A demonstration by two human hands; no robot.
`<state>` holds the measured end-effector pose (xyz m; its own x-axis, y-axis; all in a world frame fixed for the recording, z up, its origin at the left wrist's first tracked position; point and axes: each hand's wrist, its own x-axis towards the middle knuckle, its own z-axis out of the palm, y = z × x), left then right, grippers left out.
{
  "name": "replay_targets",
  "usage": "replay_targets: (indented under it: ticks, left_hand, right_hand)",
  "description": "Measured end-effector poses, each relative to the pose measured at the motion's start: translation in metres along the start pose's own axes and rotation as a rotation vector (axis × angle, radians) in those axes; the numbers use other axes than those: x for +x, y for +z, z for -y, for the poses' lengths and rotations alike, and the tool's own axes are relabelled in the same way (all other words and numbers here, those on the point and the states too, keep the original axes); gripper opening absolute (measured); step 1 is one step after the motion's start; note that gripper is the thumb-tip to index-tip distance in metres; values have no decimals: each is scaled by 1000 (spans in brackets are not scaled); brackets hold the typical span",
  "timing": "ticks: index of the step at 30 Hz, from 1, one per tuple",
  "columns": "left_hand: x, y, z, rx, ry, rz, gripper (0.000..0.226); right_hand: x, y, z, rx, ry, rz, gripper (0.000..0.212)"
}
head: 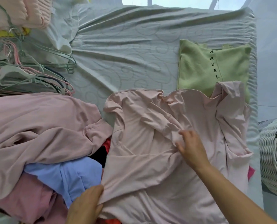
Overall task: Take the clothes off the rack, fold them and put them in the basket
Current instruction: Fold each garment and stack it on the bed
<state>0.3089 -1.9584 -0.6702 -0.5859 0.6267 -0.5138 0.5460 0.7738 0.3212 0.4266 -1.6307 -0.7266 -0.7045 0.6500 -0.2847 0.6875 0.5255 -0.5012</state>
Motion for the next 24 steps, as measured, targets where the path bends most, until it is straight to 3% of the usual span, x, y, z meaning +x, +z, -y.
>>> replay_targets:
  ticks: [4, 7, 8, 10, 12, 13, 15, 16, 18, 19, 20, 21, 22, 23, 24]
  left_hand:
    - [-7, 1, -5, -40, -10, -22, 45]
    - [22, 9, -21, -98, 177, -271, 23]
    - [33, 14, -26, -64, 251, -290, 28]
    - [47, 27, -24, 121, 318, -195, 56]
    - [49, 38, -5, 273, 245, 34, 89]
    - [45, 43, 8, 300, 232, 66, 100]
    - [37, 48, 20, 299, 206, 72, 105]
    - [36, 48, 19, 296, 193, 69, 99]
    - [44, 36, 5, 238, 161, 15, 83]
    - [54, 27, -3, 135, 125, -38, 79]
    - [68, 17, -12, -20, 68, -112, 71]
    - [86, 4, -19, -201, -35, -151, 59]
    - [106, -8, -24, -388, -139, -180, 44]
    - [129, -18, -28, -474, -223, -240, 32]
    - [152, -27, -32, -513, -305, -283, 29]
  right_hand:
    - [41, 22, 49, -156, -111, 70, 54]
    - [59, 34, 57, -273, 18, 130, 43]
    - [62, 31, 57, -185, 73, 109, 33]
    - [65, 19, 52, 235, 205, 35, 10]
    - [65, -3, 40, 807, 366, -94, 20]
    - [64, -17, 28, 1065, 436, -190, 22]
    - [59, -45, -8, 1503, 530, -305, 8]
    - [54, -54, -28, 1634, 575, -318, 30]
    - [44, -62, -67, 1702, 636, -324, 77]
    - [39, -64, -77, 1723, 631, -289, 84]
    - [35, -67, -79, 1728, 638, -204, 78]
    - [31, -68, -75, 1701, 658, -159, 58]
    - [28, -68, -66, 1680, 678, -152, 23]
    - [27, -65, -60, 1648, 679, -202, 20]
    - [27, -61, -59, 1622, 695, -214, 38]
